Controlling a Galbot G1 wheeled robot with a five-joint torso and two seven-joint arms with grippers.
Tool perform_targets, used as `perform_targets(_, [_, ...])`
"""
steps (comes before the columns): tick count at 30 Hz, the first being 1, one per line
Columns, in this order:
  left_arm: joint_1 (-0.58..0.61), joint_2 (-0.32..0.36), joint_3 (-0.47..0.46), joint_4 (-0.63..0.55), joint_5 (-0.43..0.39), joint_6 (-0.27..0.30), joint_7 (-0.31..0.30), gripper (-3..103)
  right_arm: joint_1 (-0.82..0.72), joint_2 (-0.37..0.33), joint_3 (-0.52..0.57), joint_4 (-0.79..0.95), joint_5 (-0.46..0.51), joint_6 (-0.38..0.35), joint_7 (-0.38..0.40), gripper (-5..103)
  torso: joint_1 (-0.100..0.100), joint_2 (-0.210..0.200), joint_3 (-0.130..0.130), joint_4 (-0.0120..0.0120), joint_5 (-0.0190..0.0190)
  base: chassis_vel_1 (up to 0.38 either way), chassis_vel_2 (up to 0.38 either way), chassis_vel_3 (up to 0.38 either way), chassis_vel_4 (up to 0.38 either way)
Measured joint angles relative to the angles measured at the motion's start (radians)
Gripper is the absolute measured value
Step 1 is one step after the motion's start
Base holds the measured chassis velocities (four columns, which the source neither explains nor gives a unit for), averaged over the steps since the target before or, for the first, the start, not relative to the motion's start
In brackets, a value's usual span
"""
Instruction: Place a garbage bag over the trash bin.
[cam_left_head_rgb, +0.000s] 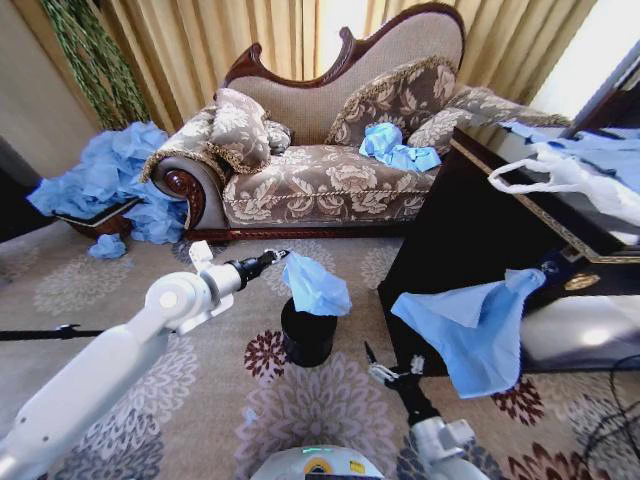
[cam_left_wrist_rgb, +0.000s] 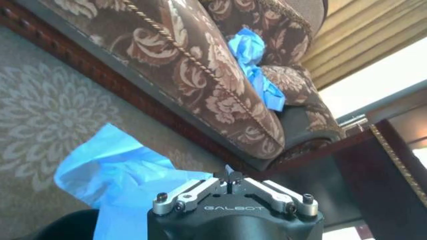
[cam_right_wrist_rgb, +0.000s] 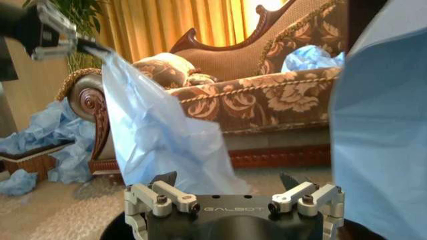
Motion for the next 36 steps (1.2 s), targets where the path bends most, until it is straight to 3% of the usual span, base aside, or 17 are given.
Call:
perform_targets(5, [-0.036,0.054,0.000,-0.034,-0.072,0.002,-0.010,0,0.105,-0.004,-0.059,-0.044,-0.012,-0.010,0.040,103,0.000,0.000,0.000,0.0003,-0.0002,0.000,0.000,0.000,0.000])
perform_targets(10, [-0.023,0.150,-0.027,-0.107,-0.105,0.003,-0.009,0,0.183,-0.060,-0.061,-0.072,0.005,-0.012,0.037,84,0.000,0.000,0.000,0.0006,-0.0001,0.000,0.000,0.000,0.000])
perform_targets(14, [-0.023,0.188,-0.039,-0.151,-0.119,-0.003,-0.001,0,0.211,-0.085,-0.052,-0.081,0.017,-0.008,0.015,68,0.000,0.000,0.000,0.0002,0.0001,0.000,0.000,0.000,0.000])
perform_targets(15, [-0.029,0.196,-0.039,-0.162,-0.122,-0.007,0.001,0,0.212,-0.083,-0.057,-0.081,0.022,-0.008,0.005,62,0.000,0.000,0.000,0.0002,0.0000,0.000,0.000,0.000,0.000])
perform_targets(17, [-0.031,0.198,-0.038,-0.165,-0.123,-0.008,0.001,0,0.211,-0.083,-0.059,-0.081,0.023,-0.007,0.002,62,0.000,0.000,0.000,0.0002,-0.0001,0.000,0.000,0.000,0.000])
perform_targets(18, [-0.042,0.206,-0.031,-0.175,-0.128,-0.009,0.002,0,0.210,-0.073,-0.077,-0.081,0.026,-0.003,-0.016,51,0.000,0.000,0.000,0.0000,-0.0002,0.000,0.000,0.000,0.000])
perform_targets(20, [-0.051,0.212,-0.025,-0.183,-0.135,-0.008,0.002,0,0.214,-0.065,-0.092,-0.089,0.026,0.002,-0.028,51,0.000,0.000,0.000,0.0000,-0.0004,0.000,0.000,0.000,0.000])
perform_targets(24, [-0.095,0.245,-0.017,-0.205,-0.168,-0.009,0.018,0,0.259,-0.036,-0.134,-0.122,0.024,0.008,-0.038,30,0.000,0.000,0.000,0.0002,0.0000,0.000,0.000,0.000,0.000])
perform_targets(28, [-0.098,0.267,-0.015,-0.227,-0.181,-0.019,0.028,0,0.263,-0.023,-0.152,-0.113,0.033,0.005,-0.051,19,0.000,0.000,0.000,0.0002,0.0000,0.000,0.000,0.000,0.000])
perform_targets(29, [-0.086,0.265,-0.012,-0.240,-0.181,-0.023,0.028,0,0.255,-0.017,-0.152,-0.107,0.042,0.005,-0.062,8,0.000,0.000,0.000,0.0003,-0.0001,0.000,0.000,0.000,0.000])
perform_targets(36, [-0.072,0.237,0.018,-0.265,-0.174,-0.032,0.035,0,0.227,-0.004,-0.145,-0.087,0.094,0.008,-0.140,0,0.000,0.000,0.000,0.0003,0.0000,0.000,0.000,0.000,0.000])
